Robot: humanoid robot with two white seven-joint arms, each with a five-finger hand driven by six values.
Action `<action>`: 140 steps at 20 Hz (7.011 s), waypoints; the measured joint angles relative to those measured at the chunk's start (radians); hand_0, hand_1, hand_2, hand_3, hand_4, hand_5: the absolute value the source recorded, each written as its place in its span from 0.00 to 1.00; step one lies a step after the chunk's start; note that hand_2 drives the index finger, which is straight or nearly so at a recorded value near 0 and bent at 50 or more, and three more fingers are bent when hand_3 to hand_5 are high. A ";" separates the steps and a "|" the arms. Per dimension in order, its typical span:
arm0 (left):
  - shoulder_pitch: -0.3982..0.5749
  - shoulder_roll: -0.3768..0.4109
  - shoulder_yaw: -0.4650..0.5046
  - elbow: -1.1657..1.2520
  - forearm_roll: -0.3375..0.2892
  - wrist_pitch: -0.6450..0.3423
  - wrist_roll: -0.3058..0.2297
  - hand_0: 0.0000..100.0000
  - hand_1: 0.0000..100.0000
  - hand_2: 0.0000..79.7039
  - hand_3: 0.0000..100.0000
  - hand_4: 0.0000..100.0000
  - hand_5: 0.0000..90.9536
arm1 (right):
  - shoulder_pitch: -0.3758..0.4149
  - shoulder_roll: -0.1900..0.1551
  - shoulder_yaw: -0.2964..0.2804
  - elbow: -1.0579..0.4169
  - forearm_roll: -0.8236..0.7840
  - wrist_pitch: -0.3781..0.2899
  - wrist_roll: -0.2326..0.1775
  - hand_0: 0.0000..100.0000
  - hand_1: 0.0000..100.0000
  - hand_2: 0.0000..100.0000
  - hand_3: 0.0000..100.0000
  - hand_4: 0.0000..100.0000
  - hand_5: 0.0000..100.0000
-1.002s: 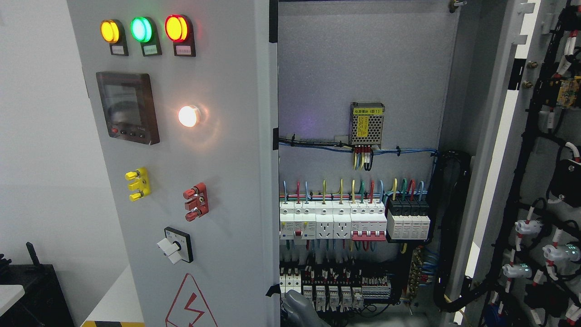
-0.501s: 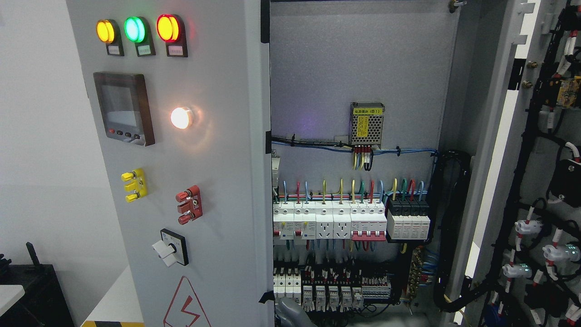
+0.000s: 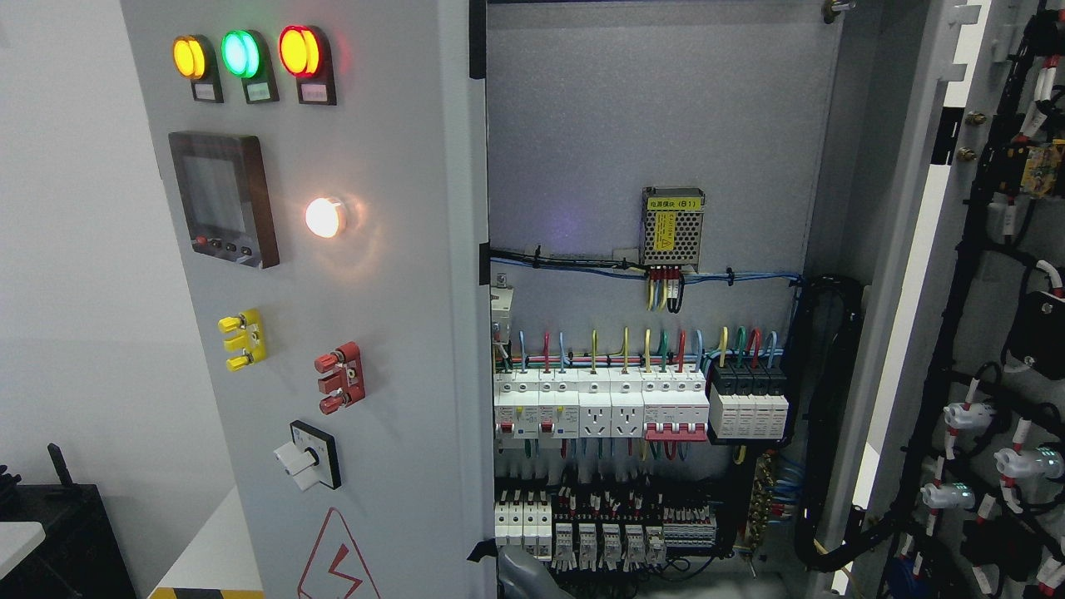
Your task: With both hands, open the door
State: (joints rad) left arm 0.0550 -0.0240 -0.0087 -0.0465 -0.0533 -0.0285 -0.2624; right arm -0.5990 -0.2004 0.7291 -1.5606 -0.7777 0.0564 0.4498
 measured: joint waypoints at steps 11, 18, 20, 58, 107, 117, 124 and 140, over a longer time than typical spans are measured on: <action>-0.001 0.015 0.005 0.000 0.003 -0.002 -0.010 0.00 0.00 0.00 0.00 0.04 0.00 | -0.026 0.001 0.017 -0.001 -0.001 0.000 0.000 0.00 0.00 0.00 0.00 0.00 0.00; -0.006 0.019 0.007 -0.001 0.004 -0.002 -0.012 0.00 0.00 0.00 0.00 0.04 0.00 | -0.036 0.005 0.025 -0.003 -0.016 0.000 0.001 0.00 0.00 0.00 0.00 0.00 0.00; -0.010 0.020 0.007 -0.001 0.003 -0.002 -0.012 0.00 0.00 0.00 0.00 0.04 0.00 | -0.036 0.006 0.026 -0.005 -0.022 0.000 0.010 0.00 0.00 0.00 0.00 0.00 0.00; -0.055 0.024 0.005 -0.001 0.007 -0.004 -0.012 0.00 0.00 0.00 0.00 0.04 0.00 | -0.025 0.017 0.101 -0.046 -0.036 0.000 0.042 0.00 0.00 0.00 0.00 0.00 0.00; -0.055 0.024 0.009 0.006 0.004 -0.002 -0.012 0.00 0.00 0.00 0.00 0.04 0.00 | -0.102 0.053 0.202 -0.063 -0.020 0.016 0.038 0.00 0.00 0.00 0.00 0.00 0.00; -0.055 0.024 0.009 0.007 0.003 -0.002 -0.012 0.00 0.00 0.00 0.00 0.04 0.00 | -0.112 0.074 0.219 -0.061 0.001 0.024 0.038 0.00 0.00 0.00 0.00 0.00 0.00; -0.055 0.024 0.009 0.007 0.003 -0.002 -0.012 0.00 0.00 0.00 0.00 0.04 0.00 | -0.122 0.083 0.235 -0.059 0.007 0.025 0.033 0.00 0.00 0.00 0.00 0.00 0.00; -0.055 0.014 0.009 0.005 0.003 -0.002 -0.015 0.00 0.00 0.00 0.00 0.04 0.00 | -0.152 0.116 0.259 -0.043 0.031 0.049 0.029 0.00 0.00 0.00 0.00 0.00 0.00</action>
State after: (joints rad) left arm -0.0001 -0.0101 0.0000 -0.0417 -0.0504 -0.0307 -0.2778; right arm -0.7509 -0.0845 0.9885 -1.6041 -0.7472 0.1055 0.4791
